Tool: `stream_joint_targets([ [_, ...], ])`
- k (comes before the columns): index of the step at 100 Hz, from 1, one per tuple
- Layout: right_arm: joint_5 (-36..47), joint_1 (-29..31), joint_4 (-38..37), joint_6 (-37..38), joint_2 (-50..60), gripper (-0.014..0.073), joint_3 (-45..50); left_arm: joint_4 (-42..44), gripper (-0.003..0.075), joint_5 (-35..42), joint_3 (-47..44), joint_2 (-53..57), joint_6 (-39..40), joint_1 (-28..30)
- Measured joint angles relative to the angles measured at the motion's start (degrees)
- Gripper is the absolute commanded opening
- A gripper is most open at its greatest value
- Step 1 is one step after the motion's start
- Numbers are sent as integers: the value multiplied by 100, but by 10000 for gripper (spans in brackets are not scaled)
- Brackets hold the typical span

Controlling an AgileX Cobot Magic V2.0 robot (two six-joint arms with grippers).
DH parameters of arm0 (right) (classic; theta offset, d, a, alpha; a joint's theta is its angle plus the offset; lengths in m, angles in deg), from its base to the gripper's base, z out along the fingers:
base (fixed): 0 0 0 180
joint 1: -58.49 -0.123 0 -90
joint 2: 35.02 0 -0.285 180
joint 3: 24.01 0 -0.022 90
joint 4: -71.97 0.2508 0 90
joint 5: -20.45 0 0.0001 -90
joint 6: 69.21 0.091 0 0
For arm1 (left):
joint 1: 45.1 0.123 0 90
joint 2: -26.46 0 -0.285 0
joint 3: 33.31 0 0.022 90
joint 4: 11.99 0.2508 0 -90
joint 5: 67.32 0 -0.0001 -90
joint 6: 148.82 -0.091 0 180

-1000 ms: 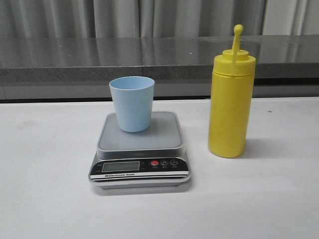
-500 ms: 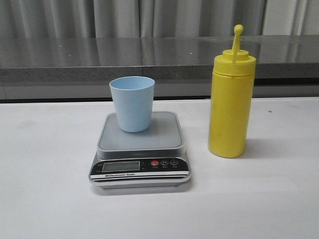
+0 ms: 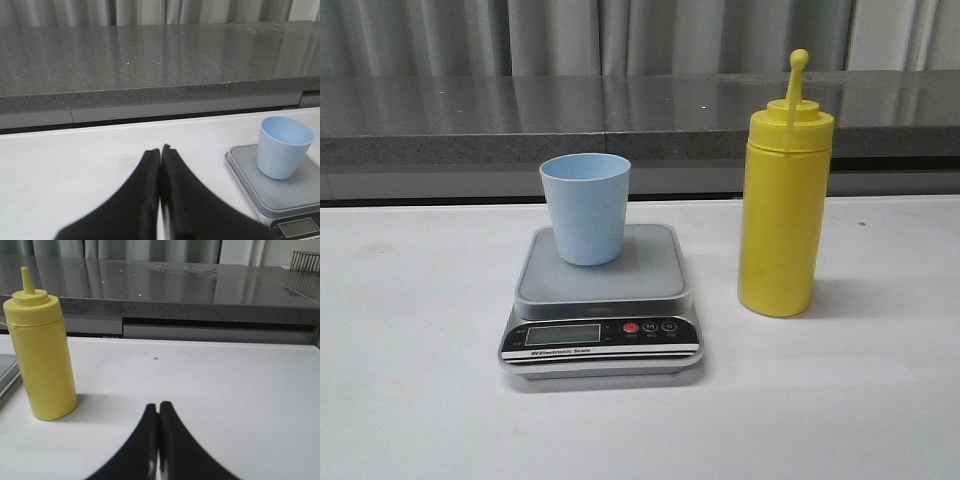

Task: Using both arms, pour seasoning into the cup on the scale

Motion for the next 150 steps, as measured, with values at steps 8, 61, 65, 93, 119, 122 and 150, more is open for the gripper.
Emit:
stream_joint_targets([
  [8,0,0,0,0,0,-67,0,0,-20,0,0,0,0,0],
  [61,0,0,0,-14,0,-67,0,0,-20,0,0,0,0,0],
  [65,0,0,0,-14,0,-67,0,0,-20,0,0,0,0,0],
  [93,0,0,0,-20,0,-67,0,465,-20,247,-176,249,0,10],
  [119,0,0,0,-20,0,-67,0,504,-20,603,-1143,1365,0,420],
  [122,0,0,0,-20,0,-67,0,513,-20,607,-1242,1514,0,486],
  [150,0,0,0,-28,0,-67,0,549,-20,644,-1852,2047,0,799],
])
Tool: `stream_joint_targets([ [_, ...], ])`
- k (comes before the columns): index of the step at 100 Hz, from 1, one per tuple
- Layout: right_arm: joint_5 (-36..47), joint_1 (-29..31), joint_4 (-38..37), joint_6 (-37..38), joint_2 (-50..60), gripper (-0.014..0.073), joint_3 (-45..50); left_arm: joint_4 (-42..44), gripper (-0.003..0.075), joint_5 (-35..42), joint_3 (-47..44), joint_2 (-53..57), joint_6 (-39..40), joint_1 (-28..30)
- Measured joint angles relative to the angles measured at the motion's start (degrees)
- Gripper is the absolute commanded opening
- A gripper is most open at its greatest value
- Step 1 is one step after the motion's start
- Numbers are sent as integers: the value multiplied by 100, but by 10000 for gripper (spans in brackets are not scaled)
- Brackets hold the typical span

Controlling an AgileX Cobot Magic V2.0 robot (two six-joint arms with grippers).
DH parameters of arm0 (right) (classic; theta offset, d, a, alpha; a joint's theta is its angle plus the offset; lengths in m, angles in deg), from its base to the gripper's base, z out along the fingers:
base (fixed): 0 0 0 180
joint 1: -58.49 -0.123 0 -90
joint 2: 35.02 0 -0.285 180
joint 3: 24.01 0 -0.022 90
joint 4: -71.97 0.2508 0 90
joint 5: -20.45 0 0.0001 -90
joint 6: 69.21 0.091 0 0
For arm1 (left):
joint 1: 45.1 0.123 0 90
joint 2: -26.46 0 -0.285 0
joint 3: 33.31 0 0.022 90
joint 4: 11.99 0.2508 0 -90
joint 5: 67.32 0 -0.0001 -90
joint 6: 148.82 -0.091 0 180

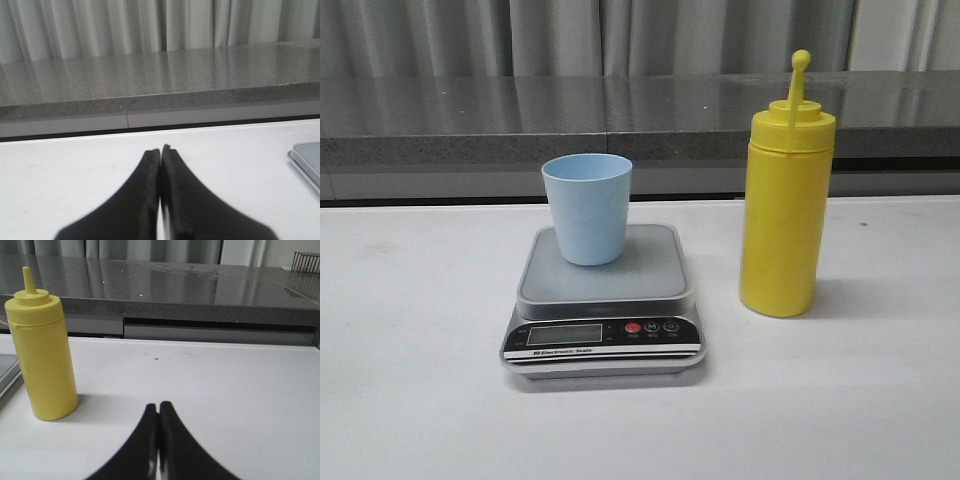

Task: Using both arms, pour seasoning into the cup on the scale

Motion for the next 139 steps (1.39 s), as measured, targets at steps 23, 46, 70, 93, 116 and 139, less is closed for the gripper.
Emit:
stream_joint_targets([
  [23,0,0,0,0,0,-67,0,45,-20,56,-256,0,35,12],
  [46,0,0,0,0,0,-67,0,99,-20,221,-256,0,258,12],
  [70,0,0,0,0,0,-67,0,112,-20,233,-256,0,291,12],
  [93,0,0,0,0,0,-67,0,115,-20,243,-256,0,303,12],
  [116,0,0,0,0,0,-67,0,124,-20,254,-256,0,303,12],
  [139,0,0,0,0,0,-67,0,124,-20,254,-256,0,303,12],
])
